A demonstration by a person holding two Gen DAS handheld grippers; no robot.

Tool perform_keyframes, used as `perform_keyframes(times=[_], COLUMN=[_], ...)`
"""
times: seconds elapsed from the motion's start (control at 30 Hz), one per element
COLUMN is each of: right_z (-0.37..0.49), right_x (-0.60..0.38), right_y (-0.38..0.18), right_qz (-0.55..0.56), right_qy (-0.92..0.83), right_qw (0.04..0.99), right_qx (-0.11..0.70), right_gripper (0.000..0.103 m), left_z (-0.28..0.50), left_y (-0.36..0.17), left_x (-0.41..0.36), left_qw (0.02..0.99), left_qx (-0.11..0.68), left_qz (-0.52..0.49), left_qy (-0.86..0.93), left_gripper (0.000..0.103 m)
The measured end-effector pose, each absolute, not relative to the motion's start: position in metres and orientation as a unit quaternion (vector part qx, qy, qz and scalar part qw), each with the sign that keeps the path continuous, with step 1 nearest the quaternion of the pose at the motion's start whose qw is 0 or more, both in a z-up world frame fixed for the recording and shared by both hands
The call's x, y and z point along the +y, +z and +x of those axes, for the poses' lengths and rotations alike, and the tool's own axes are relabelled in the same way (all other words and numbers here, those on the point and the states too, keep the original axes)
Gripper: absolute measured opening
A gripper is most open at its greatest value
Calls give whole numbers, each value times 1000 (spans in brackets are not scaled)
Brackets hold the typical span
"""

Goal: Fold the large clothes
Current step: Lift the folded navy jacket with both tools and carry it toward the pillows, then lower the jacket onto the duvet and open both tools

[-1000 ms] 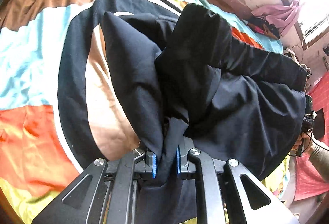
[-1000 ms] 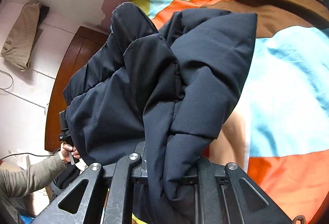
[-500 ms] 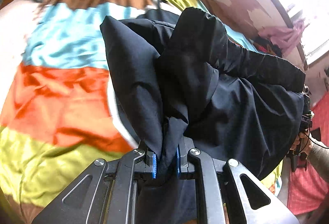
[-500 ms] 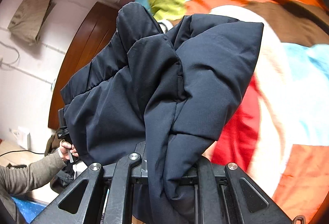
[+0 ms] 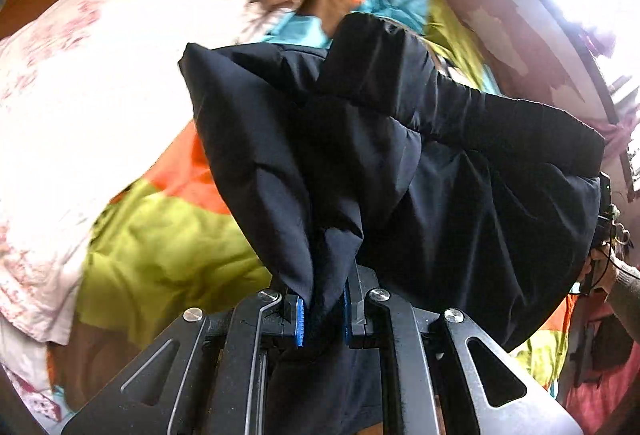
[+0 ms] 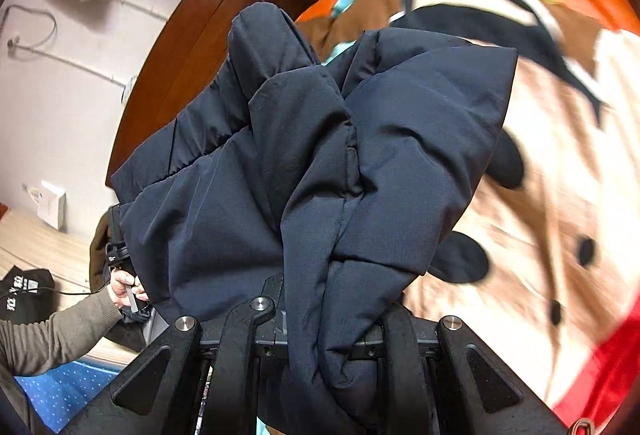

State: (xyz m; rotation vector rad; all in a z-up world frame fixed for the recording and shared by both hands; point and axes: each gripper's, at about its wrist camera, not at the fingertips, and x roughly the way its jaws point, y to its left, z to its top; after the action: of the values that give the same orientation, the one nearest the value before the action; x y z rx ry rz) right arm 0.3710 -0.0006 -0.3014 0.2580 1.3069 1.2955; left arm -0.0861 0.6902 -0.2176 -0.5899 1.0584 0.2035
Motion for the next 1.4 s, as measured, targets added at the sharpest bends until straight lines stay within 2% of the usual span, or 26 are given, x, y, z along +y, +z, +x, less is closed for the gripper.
perform_keyframes(times=[0.33, 0.4, 0.5, 0.6, 0.93, 1.03, 1.17, 1.27, 1.33, 1.4], right_z=[381, 389, 394, 396, 404, 410, 412, 414, 414, 415], right_x=[65, 71, 78, 85, 73, 71, 66, 57, 52, 43], right_y=[-345, -360, -414, -442, -454, -455, -459, -453, -447, -438], right_qz=[77, 83, 64, 75, 99, 100, 119, 134, 128, 124], right_qy=[552, 541, 489, 473, 472, 466, 442, 430, 417, 400], right_qw=[582, 586, 592, 593, 584, 581, 576, 583, 596, 618], right_qx=[592, 598, 638, 648, 652, 659, 677, 677, 674, 665], right_gripper=[15, 15, 16, 19, 22, 27, 49, 51, 58, 61], left_z=[-80, -70, -67, -61, -60, -69, -58, -63, -68, -73], left_y=[-276, -300, -366, -372, -375, -377, -377, -372, -366, -360], left_x=[730, 736, 754, 755, 762, 765, 762, 765, 765, 763], left_qw=[805, 800, 760, 767, 762, 760, 750, 745, 744, 743], left_qx=[503, 516, 561, 546, 558, 561, 567, 566, 565, 565], left_qz=[-304, -292, -297, -302, -294, -289, -291, -299, -299, -296], left_qy=[79, 92, 140, 149, 148, 154, 175, 185, 192, 201], left_gripper=[10, 12, 17, 17, 22, 26, 42, 47, 47, 47])
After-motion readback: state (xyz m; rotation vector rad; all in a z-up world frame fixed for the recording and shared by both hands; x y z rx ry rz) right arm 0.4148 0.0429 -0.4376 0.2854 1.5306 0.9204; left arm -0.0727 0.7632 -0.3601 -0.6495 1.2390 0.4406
